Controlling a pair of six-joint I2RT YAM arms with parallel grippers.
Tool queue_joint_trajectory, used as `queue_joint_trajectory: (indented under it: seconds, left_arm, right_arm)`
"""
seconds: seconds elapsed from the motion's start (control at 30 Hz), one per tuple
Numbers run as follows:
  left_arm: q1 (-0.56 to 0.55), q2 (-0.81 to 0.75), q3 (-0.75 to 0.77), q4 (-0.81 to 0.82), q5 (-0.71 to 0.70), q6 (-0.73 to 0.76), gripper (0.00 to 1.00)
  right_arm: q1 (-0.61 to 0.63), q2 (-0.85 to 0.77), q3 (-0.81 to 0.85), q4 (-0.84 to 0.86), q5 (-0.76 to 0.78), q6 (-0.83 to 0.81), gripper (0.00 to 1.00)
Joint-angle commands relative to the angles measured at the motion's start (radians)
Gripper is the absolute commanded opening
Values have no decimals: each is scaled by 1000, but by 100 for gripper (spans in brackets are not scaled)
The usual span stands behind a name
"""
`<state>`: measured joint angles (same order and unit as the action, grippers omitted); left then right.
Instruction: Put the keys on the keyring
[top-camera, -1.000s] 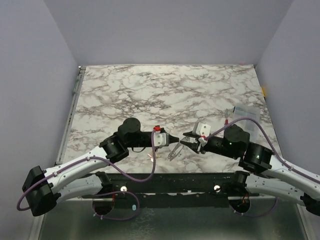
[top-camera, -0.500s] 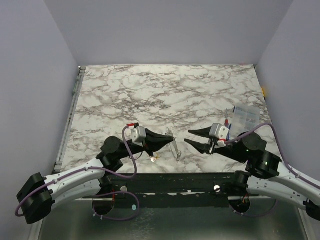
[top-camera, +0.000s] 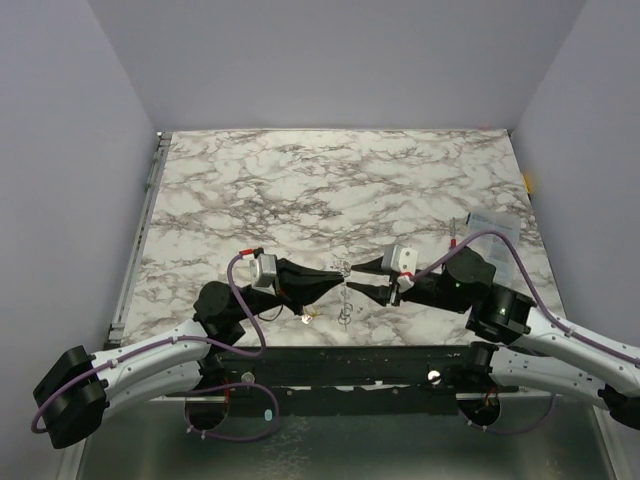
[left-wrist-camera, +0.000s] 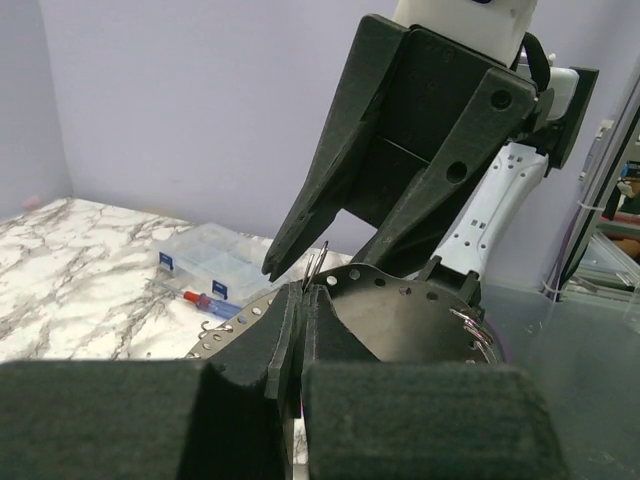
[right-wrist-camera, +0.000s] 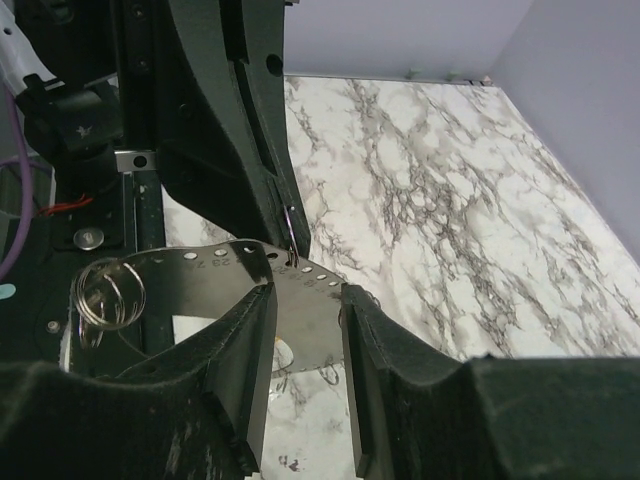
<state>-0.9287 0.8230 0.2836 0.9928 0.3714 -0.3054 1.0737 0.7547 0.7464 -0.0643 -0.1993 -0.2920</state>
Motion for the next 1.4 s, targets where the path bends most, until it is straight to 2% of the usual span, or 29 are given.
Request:
queue_joint_trajectory:
  seconds: [0.0, 0.17, 0.37, 0.67, 0.87, 1.07, 1.3, 1.37]
  left_arm:
    - [-1, -12, -6, 60, 28, 5, 0]
    - [0, -9, -9, 44, 50, 20, 0]
    - [0, 2, -2, 29, 81, 25, 0]
    - [1, 7, 10, 2, 104, 50, 0]
    - [0, 2, 23, -32, 115, 74, 0]
    - [0, -9, 17, -36, 116, 82, 0]
    - [0, -36, 19, -79, 113, 129, 0]
    - [1, -44, 26, -117, 115, 153, 4]
  right_arm:
    - [5, 3, 44, -19, -43, -16, 40]
    - [5, 21, 72, -48, -103, -11, 39]
    - [5, 55, 110, -88, -135, -12, 34]
    - [5, 72, 122, -126, -137, -16, 21]
    - [5, 77, 119, -128, -133, -18, 7]
    - [5, 93, 121, -140, -116, -28, 1]
    - [5, 88, 113, -167, -92, -92, 1]
    - [5, 89, 112, -185, -80, -128, 1]
